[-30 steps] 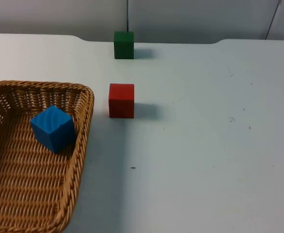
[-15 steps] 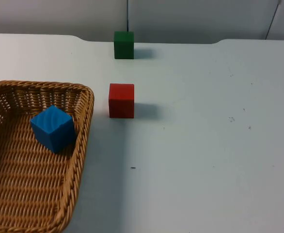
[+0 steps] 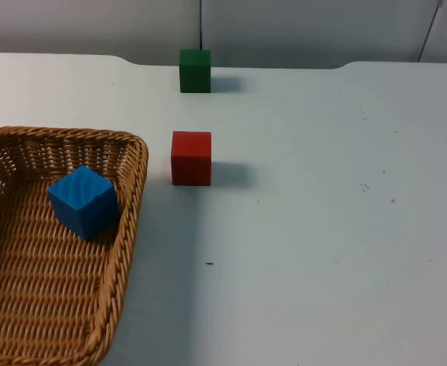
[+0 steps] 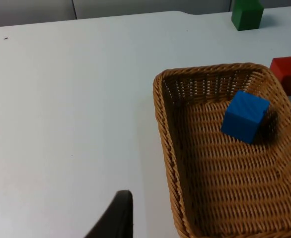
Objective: Pick up the basket with the left hand and place the blue cube into the basket with the right hand.
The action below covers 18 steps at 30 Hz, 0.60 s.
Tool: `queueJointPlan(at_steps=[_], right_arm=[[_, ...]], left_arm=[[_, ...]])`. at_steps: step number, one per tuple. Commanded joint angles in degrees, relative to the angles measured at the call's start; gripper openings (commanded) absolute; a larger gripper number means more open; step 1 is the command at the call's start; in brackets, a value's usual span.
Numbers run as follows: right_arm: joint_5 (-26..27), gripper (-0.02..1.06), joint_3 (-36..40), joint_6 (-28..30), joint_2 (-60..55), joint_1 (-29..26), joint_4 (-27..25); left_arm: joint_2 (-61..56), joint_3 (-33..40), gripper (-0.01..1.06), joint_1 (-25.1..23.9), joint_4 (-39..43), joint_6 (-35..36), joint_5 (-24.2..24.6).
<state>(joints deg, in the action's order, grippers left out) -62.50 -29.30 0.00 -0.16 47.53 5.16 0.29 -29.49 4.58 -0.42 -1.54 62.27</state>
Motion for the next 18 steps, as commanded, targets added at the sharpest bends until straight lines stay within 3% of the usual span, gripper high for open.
queueJointPlan(at_steps=[1, 6, 9, 10, 16, 18], right_arm=[[0.9, 1.04, 0.3, 0.0, 0.2, -3.3, 0.5], [0.9, 1.04, 0.3, 0.0, 0.2, -10.1, 0.5], [0.9, 1.04, 0.3, 0.0, 0.2, -20.4, 0.5], [0.9, 1.04, 0.3, 0.0, 0.2, -20.4, 0.5], [0.9, 1.04, 0.3, 0.0, 0.2, -38.6, 0.5], [0.9, 1.04, 0.3, 0.0, 0.2, -40.9, 0.5]], left_arm=[[-0.3, 0.2, 1.05, 0.2, -0.5, 0.3, -0.6], [-0.3, 0.2, 1.05, 0.2, -0.5, 0.3, -0.6], [-0.3, 0.2, 1.05, 0.2, -0.5, 0.3, -0.6], [-0.3, 0.2, 1.05, 0.2, -0.5, 0.3, -0.6], [-0.3, 0.2, 1.05, 0.2, -0.5, 0.3, -0.6], [-0.3, 0.2, 1.05, 0.2, -0.5, 0.3, -0.6]])
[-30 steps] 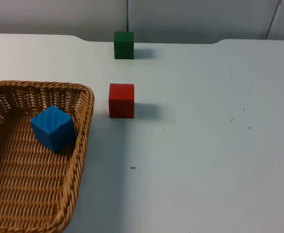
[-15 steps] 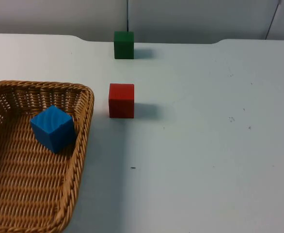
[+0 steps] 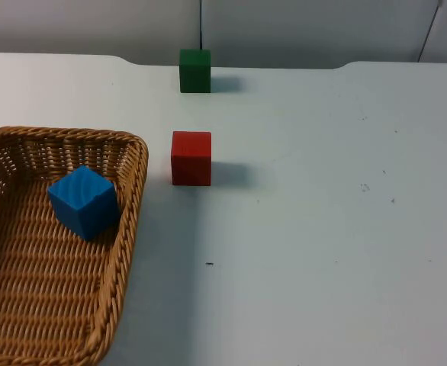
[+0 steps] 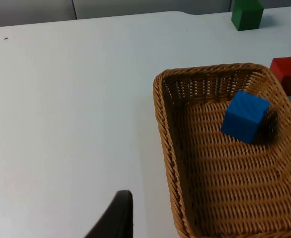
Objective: Pick up the basket with the left hand and place the blue cube into the basket with the right hand.
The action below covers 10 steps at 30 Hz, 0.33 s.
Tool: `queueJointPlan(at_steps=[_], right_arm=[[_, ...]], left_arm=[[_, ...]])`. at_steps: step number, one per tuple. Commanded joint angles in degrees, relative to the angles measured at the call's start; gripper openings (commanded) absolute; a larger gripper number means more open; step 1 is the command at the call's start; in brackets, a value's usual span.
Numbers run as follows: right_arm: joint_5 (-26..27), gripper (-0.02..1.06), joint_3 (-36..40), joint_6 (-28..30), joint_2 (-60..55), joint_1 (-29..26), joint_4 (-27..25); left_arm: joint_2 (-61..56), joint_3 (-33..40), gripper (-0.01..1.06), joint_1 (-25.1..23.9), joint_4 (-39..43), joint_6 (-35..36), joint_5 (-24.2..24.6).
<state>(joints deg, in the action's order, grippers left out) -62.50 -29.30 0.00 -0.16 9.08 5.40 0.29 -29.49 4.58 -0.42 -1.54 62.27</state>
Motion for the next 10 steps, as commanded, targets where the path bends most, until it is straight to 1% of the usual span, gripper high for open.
queueJointPlan(at_steps=[1, 2, 4, 10], right_arm=[[0.9, 1.04, 0.3, 0.0, 0.2, -5.0, 0.3], [0.9, 1.04, 0.3, 0.0, 0.2, -7.0, 0.3], [0.9, 1.04, 0.3, 0.0, 0.2, -9.3, 0.3], [0.9, 1.04, 0.3, 0.0, 0.2, -12.0, 0.3]], left_arm=[[-0.3, 0.2, 1.05, 0.2, -0.5, 0.3, -0.6], [-0.3, 0.2, 1.05, 0.2, -0.5, 0.3, -0.6], [-0.3, 0.2, 1.05, 0.2, -0.5, 0.3, -0.6], [-0.3, 0.2, 1.05, 0.2, -0.5, 0.3, -0.6]])
